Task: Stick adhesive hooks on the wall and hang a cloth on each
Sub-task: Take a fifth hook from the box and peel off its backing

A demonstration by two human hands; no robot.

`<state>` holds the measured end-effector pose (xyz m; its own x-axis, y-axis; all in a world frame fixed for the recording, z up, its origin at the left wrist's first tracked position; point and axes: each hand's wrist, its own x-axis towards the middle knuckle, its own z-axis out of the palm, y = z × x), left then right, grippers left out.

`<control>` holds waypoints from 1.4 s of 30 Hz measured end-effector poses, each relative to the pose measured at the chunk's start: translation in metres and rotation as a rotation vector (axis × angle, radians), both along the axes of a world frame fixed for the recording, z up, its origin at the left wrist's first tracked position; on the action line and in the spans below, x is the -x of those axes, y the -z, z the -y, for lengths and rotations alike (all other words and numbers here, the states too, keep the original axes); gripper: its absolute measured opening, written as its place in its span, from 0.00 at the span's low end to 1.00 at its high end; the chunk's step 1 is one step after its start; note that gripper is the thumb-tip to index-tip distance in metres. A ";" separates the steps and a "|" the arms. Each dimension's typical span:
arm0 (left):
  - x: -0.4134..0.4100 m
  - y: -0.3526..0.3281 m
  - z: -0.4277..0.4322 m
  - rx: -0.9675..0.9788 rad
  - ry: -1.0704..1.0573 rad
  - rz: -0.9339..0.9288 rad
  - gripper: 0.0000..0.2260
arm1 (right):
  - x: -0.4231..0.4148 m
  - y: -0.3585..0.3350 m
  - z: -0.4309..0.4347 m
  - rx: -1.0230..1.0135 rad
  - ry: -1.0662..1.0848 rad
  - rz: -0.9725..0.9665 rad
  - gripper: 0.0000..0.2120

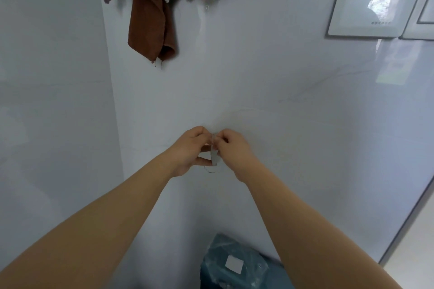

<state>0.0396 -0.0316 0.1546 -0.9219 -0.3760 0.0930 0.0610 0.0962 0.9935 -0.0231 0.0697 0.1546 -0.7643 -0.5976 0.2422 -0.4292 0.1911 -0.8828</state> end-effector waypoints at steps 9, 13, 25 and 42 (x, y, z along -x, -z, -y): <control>0.006 0.003 -0.011 0.184 -0.113 -0.012 0.13 | -0.008 0.003 0.006 -0.062 0.067 -0.069 0.15; 0.003 0.004 -0.010 0.252 -0.131 -0.006 0.13 | -0.004 0.002 0.002 -0.247 0.061 -0.326 0.13; -0.001 -0.014 -0.015 -0.195 -0.049 -0.043 0.09 | -0.008 -0.005 0.000 0.165 0.122 -0.012 0.14; 0.002 -0.004 -0.007 0.351 -0.141 0.019 0.11 | -0.004 -0.003 -0.006 -0.097 -0.020 -0.064 0.10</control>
<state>0.0380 -0.0247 0.1582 -0.8663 -0.4475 0.2221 0.0048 0.4371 0.8994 -0.0191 0.0762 0.1578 -0.7368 -0.6358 0.2300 -0.4884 0.2653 -0.8313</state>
